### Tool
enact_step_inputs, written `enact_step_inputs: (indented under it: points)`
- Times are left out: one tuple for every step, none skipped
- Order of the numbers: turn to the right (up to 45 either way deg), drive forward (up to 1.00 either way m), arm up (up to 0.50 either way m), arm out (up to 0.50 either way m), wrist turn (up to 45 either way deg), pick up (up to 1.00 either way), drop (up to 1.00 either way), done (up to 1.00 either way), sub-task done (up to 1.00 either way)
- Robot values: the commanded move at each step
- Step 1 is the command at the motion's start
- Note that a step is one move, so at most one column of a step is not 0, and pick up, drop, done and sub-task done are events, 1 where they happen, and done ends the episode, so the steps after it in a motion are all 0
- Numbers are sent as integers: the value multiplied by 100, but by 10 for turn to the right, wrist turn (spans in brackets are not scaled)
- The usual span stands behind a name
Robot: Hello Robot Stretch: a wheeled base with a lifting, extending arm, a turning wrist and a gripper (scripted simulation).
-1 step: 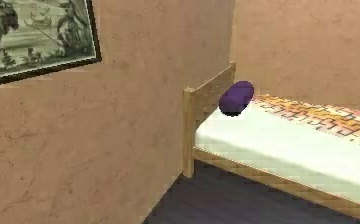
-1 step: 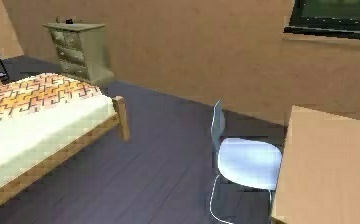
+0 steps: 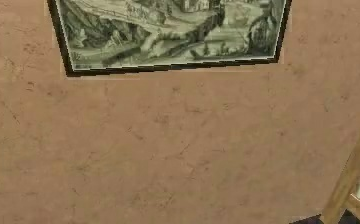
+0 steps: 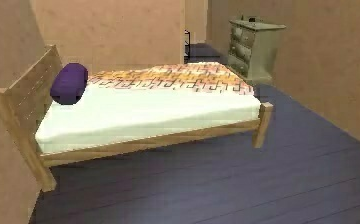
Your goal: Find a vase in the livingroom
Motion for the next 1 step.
enact_step_inputs:
  points:
    - [-450, 0, 0, 0, 0, 0, 0, 0, 0]
